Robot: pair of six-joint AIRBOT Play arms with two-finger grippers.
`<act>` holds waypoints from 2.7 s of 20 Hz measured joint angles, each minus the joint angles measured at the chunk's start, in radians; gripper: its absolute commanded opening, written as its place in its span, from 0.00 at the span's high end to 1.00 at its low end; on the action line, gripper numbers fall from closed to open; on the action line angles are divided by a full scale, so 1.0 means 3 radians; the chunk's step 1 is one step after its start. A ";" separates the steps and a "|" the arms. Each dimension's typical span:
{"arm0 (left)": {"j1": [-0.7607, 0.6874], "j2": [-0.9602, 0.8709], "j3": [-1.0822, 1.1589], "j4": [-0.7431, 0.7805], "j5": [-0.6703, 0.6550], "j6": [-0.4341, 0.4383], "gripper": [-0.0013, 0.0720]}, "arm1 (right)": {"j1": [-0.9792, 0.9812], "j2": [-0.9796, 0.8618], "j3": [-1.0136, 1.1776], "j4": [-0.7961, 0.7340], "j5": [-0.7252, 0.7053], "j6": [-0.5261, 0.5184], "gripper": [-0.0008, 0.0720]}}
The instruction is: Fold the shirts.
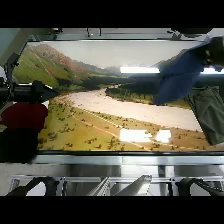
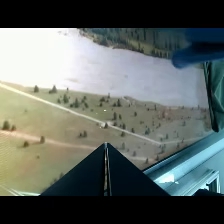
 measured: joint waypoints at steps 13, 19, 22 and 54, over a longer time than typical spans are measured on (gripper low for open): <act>0.0000 0.0000 0.0000 0.0000 0.0399 -0.0008 0.98 | -0.0660 -0.1202 0.1567 0.0229 -0.0202 -0.0510 0.97; 0.0000 -0.0051 -0.0003 0.0011 0.0375 0.0001 0.98 | -0.1069 -0.1427 0.1752 -0.0907 0.0495 0.0493 0.97; 0.0000 -0.0168 -0.0003 0.0024 0.0220 0.0001 0.98 | -0.1315 -0.1364 0.1226 -0.1218 0.0916 0.0797 0.97; 0.0000 0.0729 -0.0183 -0.0543 -0.0488 0.0080 0.98 | -0.0735 0.0532 -0.0847 -0.1391 0.1915 0.0629 0.97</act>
